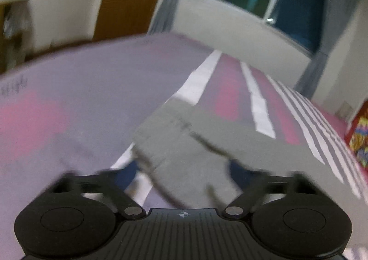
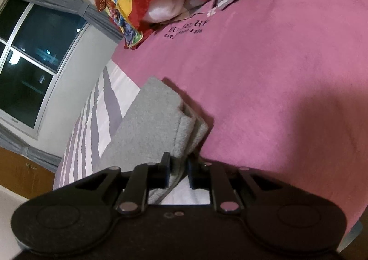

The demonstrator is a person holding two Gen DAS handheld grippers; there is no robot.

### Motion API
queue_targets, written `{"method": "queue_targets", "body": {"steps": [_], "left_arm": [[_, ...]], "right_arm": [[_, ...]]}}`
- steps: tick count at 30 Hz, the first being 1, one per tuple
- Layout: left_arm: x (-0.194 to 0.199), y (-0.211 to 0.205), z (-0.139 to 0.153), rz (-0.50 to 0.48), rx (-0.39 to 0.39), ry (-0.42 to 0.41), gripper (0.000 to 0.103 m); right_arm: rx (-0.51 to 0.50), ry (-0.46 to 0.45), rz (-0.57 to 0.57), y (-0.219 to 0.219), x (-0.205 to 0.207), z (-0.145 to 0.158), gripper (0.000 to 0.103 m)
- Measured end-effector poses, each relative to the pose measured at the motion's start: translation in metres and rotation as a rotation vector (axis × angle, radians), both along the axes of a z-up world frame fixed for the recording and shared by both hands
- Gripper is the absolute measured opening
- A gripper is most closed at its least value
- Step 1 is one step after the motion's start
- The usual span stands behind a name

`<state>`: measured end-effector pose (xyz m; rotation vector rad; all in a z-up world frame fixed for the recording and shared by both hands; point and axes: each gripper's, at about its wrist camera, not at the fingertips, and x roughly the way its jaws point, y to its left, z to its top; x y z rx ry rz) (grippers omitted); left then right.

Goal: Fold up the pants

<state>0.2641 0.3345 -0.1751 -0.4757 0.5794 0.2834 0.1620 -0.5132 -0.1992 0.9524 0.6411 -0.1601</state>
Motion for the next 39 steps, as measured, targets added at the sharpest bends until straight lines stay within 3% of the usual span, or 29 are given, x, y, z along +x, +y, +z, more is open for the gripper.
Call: {"method": "queue_targets", "body": {"steps": [2, 3, 7, 8, 9, 12, 14, 16, 17, 18, 20, 21, 26, 29, 32, 36, 39], "left_arm": [[0.007, 0.016, -0.013, 0.025, -0.108, 0.033, 0.051], [0.009, 0.020, -0.016, 0.026, -0.136, 0.025, 0.042], [0.020, 0.025, -0.011, 0.009, -0.126, -0.026, 0.039], [0.020, 0.029, -0.008, 0.005, -0.138, -0.060, 0.022], [0.020, 0.029, -0.007, -0.001, -0.125, -0.070, 0.022], [0.031, 0.039, -0.027, -0.020, -0.139, 0.044, 0.022], [0.025, 0.041, -0.025, -0.028, -0.146, 0.020, 0.022], [0.017, 0.035, -0.019, -0.028, -0.134, -0.016, 0.036], [0.014, 0.033, -0.019, -0.037, -0.127, -0.021, 0.065], [0.013, 0.029, -0.018, -0.045, -0.113, -0.013, 0.088], [0.011, 0.018, -0.018, -0.041, -0.057, 0.028, 0.088], [0.010, 0.017, -0.018, -0.047, -0.065, 0.033, 0.088], [-0.002, 0.020, -0.018, -0.013, -0.092, 0.046, 0.088], [0.001, 0.023, -0.028, -0.018, -0.077, 0.102, 0.088], [-0.002, 0.025, -0.029, -0.023, -0.085, 0.091, 0.088], [-0.012, 0.028, -0.023, -0.012, -0.099, 0.076, 0.088], [-0.024, 0.030, -0.017, -0.011, -0.086, 0.058, 0.088]], "right_arm": [[-0.003, 0.001, -0.006, 0.000, 0.000, -0.001, 0.014], [-0.006, 0.003, -0.007, 0.001, 0.001, 0.000, 0.014], [-0.005, 0.008, 0.000, 0.000, 0.001, 0.001, 0.014], [-0.001, 0.009, 0.001, 0.000, 0.001, 0.001, 0.014], [0.003, 0.010, 0.001, -0.001, 0.001, 0.001, 0.014], [0.010, 0.010, 0.000, -0.001, 0.002, 0.000, 0.014], [0.042, 0.002, -0.010, -0.004, 0.002, 0.000, 0.019], [0.091, -0.029, -0.017, -0.008, -0.001, 0.000, 0.027], [0.110, -0.052, -0.017, -0.010, -0.001, -0.002, 0.031], [0.115, -0.055, -0.016, -0.011, 0.000, -0.005, 0.030], [0.151, -0.047, -0.043, -0.016, 0.003, -0.011, 0.020], [0.167, -0.043, -0.063, -0.019, 0.004, -0.012, 0.015], [0.056, 0.004, -0.035, -0.011, 0.016, 0.003, 0.016], [0.109, 0.014, -0.047, -0.016, 0.015, -0.004, 0.015], [0.158, 0.009, -0.057, -0.022, 0.014, -0.008, 0.016], [-0.082, 0.010, 0.025, 0.007, 0.029, 0.031, 0.015], [-0.145, -0.060, 0.071, 0.033, 0.048, 0.066, 0.015]]}}
